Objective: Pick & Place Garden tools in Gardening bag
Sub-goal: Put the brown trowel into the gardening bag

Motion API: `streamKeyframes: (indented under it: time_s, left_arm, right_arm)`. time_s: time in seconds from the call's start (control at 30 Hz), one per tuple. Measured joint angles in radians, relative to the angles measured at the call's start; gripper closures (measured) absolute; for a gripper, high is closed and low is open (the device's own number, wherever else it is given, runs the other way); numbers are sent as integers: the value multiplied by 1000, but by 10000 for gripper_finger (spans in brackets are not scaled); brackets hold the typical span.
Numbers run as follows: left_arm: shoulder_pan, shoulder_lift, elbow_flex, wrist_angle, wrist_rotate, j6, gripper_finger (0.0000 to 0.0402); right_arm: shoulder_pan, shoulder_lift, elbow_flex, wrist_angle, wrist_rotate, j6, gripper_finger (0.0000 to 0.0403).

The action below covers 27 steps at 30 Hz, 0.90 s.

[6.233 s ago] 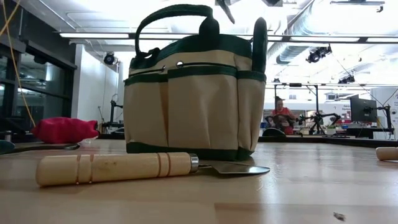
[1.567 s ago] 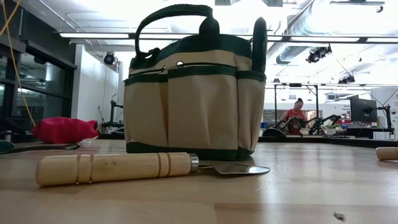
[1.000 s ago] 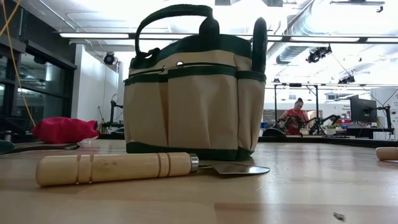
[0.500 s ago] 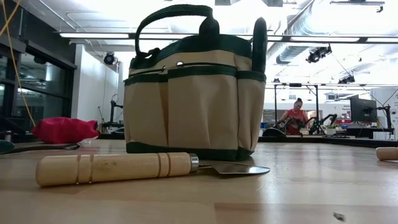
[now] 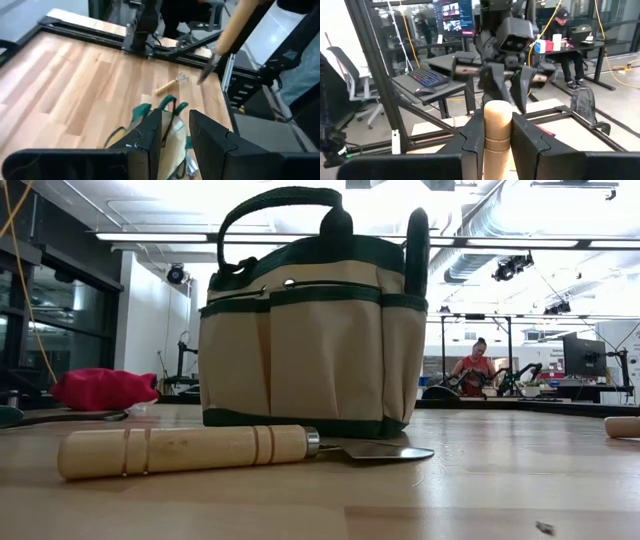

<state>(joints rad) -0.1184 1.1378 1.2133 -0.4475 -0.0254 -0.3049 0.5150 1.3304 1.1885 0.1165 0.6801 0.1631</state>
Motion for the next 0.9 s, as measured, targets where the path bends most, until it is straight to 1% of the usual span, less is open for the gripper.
streamKeyframes:
  time_s: [0.1, 0.17, 0.27, 0.37, 0.5, 0.7, 0.77, 0.9]
  left_arm:
    - [0, -36, -1, -57, -6, 7, 305]
    - [-13, -59, -9, -86, -7, 8, 305]
    - [-41, -97, -47, -82, -9, 8, 305]
    - [-74, -137, -107, -75, -22, -9, 305]
    - [-119, -192, -188, -60, -45, -63, 305]
    - [-199, -279, -299, 59, -47, -117, 305]
    - [-225, -303, -324, 85, -49, -129, 305]
    - [-279, -346, -358, 110, -79, -152, 305]
  right_arm:
    - [42, 17, 0, 2, 49, 18, 346]
    - [63, 40, 0, 4, 56, 43, 346]
    - [81, 93, 0, 46, 73, 84, 346]
    - [88, 166, 0, 128, 72, 63, 346]
    - [88, 270, 0, 271, 44, 18, 346]
    - [87, 380, 0, 446, 28, -7, 346]
    - [87, 398, 0, 466, 7, -7, 346]
    - [73, 429, 0, 470, -69, -7, 346]
